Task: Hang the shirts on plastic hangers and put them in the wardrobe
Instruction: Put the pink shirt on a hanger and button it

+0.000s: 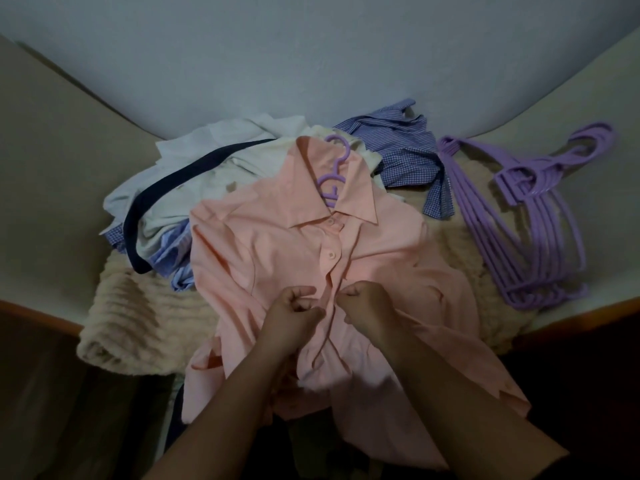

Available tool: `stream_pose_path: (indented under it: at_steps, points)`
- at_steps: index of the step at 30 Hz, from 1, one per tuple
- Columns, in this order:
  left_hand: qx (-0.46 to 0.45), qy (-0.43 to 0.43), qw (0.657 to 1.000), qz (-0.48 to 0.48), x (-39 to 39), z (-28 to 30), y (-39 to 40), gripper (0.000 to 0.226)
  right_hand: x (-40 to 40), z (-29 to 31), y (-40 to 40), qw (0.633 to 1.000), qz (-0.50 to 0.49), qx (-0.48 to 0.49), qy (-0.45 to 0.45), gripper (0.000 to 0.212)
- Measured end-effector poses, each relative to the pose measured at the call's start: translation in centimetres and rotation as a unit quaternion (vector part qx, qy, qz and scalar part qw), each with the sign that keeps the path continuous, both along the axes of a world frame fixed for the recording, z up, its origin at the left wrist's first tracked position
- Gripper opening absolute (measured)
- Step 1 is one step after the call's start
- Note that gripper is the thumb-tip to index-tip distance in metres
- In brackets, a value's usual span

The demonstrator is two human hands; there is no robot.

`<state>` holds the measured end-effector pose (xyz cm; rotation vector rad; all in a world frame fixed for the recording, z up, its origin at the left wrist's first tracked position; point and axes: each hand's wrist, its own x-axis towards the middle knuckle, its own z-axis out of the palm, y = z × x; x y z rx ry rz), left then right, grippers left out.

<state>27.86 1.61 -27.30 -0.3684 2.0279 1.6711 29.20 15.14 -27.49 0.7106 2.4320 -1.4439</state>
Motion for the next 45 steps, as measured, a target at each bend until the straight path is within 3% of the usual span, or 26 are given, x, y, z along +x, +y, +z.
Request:
stream_pose_path:
  at_steps: [6, 14, 19, 33, 38, 45]
  points:
    - [0.072, -0.055, 0.996, 0.020, 0.9, 1.2, 0.5, 0.016, 1.1, 2.6, 0.3, 0.982, -0.086, -0.161, -0.043, 0.013]
    - [0.106, -0.047, 0.992, 0.038, 3.0, 3.3, 0.6, 0.016, 3.2, 3.6, 0.3, 0.995, -0.051, -0.081, 0.032, 0.021]
    - [0.084, -0.022, 0.996, 0.028, 3.5, 4.1, 0.6, 0.018, 3.6, 5.1, -0.1, 0.979, -0.087, -0.181, 0.034, 0.017]
    - [0.040, -0.015, 0.999, -0.033, 3.4, 4.8, 0.4, 0.026, 3.5, 6.4, 0.1, 0.969, -0.075, -0.237, 0.003, 0.022]
    - [0.113, -0.043, 0.993, 0.004, 3.7, 5.2, 0.5, 0.019, 3.6, 5.9, -0.1, 0.981, -0.019, -0.183, 0.066, 0.032]
    - [0.113, -0.012, 0.993, 0.014, 3.6, 4.4, 0.3, 0.003, 3.4, 5.8, 0.2, 0.991, 0.054, -0.103, 0.061, 0.019]
